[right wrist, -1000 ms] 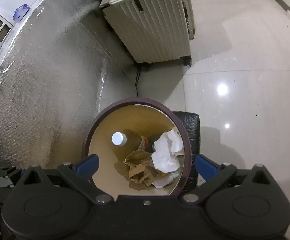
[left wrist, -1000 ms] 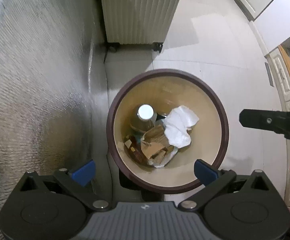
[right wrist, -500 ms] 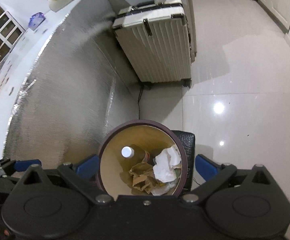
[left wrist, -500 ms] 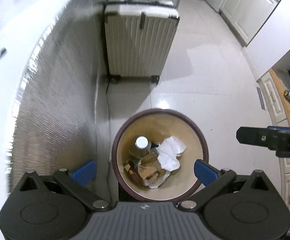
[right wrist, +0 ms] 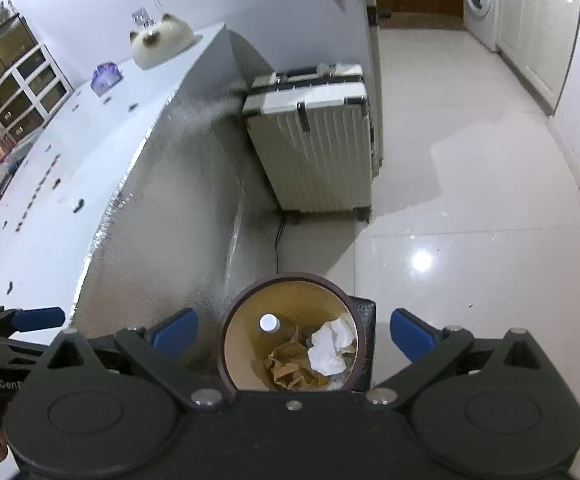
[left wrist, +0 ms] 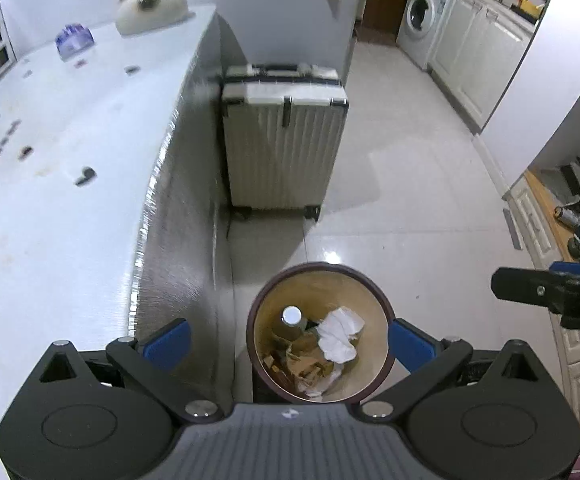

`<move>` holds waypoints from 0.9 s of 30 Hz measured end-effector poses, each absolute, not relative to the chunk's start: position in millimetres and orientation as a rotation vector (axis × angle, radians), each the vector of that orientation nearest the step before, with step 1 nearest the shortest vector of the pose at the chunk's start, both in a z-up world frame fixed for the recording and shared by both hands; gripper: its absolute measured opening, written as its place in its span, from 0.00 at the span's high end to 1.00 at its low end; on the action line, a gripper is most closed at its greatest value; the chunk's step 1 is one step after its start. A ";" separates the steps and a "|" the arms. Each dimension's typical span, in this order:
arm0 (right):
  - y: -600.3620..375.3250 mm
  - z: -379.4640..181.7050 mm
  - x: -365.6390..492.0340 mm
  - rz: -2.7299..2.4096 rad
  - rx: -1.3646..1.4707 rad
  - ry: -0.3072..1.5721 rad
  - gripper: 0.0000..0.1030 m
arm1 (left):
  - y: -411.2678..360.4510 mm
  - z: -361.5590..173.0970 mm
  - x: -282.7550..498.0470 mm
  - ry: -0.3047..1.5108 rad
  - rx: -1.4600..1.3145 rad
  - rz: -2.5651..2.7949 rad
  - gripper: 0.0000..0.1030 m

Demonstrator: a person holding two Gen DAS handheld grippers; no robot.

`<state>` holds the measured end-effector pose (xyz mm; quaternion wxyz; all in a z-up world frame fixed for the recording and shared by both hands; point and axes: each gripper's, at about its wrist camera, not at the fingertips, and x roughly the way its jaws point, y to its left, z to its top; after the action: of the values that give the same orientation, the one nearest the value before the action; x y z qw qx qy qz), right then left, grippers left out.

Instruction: Collect trash

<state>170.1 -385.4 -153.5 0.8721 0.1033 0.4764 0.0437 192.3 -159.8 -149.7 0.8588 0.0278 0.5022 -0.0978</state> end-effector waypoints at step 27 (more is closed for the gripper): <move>-315.2 -60.4 16.4 -0.004 0.150 0.845 0.00 | -62.4 -52.8 56.6 0.918 0.044 -0.173 0.00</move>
<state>16.4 -315.2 -60.4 0.9093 0.0729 0.4097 -0.0021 56.6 -62.4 -52.8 0.8927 0.0212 0.4424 -0.0836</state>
